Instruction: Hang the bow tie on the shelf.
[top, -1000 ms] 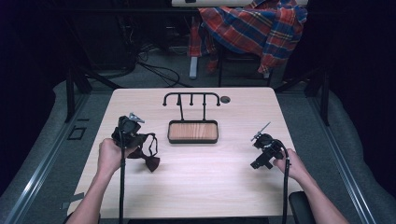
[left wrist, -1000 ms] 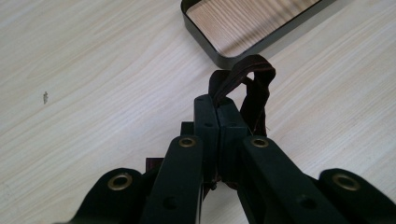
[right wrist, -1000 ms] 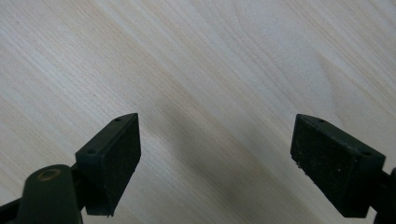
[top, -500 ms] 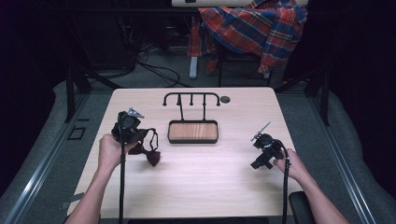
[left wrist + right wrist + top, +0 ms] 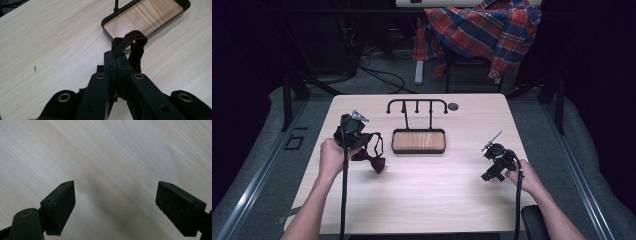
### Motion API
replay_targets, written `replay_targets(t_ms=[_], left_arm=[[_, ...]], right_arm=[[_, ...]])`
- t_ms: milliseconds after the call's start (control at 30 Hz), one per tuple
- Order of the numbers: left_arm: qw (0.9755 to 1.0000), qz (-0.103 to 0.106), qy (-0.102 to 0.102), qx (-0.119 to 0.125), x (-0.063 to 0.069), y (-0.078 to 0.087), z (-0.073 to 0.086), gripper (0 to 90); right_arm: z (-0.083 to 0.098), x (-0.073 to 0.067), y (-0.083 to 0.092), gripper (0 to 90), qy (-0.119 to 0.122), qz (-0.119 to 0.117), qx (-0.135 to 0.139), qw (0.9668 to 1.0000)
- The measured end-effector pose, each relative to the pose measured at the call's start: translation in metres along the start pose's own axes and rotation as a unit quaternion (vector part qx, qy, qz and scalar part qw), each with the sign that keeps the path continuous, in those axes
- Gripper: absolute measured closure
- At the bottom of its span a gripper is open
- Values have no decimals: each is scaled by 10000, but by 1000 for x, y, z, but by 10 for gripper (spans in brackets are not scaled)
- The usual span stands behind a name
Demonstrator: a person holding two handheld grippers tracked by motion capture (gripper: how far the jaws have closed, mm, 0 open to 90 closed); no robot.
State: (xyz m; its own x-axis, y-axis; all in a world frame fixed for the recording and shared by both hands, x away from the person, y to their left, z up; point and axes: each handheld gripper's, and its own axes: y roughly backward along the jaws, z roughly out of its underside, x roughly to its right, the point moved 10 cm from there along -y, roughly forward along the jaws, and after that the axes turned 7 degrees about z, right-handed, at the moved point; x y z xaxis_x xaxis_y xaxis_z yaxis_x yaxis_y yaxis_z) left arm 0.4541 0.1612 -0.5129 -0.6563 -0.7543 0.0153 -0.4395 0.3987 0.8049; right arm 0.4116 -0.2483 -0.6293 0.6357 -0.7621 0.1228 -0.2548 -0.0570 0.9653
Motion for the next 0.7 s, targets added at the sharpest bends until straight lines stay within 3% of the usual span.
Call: replay_targets(t_ms=[200,533,567,600,700], left_arm=[[9999,-71,-62,-41,-2,0,-8,891],[9996,-180,-216,-16,-2,10,-26,891],[9996,-180,-216,-16,-2,10,-26,891],[9995,-214,-231,14,-2,10,-29,891],[9995,-201,-263,-13,-3,12,-33,891]], right_arm=[[2,2,1,160,-54,26,-40,10000],[3,2,3,159,60,24,-81,9999],[3,2,2,159,47,21,-67,10000],[0,-1,0,159,-128,3,91,9999],[0,-1,0,159,-128,5,97,9999]])
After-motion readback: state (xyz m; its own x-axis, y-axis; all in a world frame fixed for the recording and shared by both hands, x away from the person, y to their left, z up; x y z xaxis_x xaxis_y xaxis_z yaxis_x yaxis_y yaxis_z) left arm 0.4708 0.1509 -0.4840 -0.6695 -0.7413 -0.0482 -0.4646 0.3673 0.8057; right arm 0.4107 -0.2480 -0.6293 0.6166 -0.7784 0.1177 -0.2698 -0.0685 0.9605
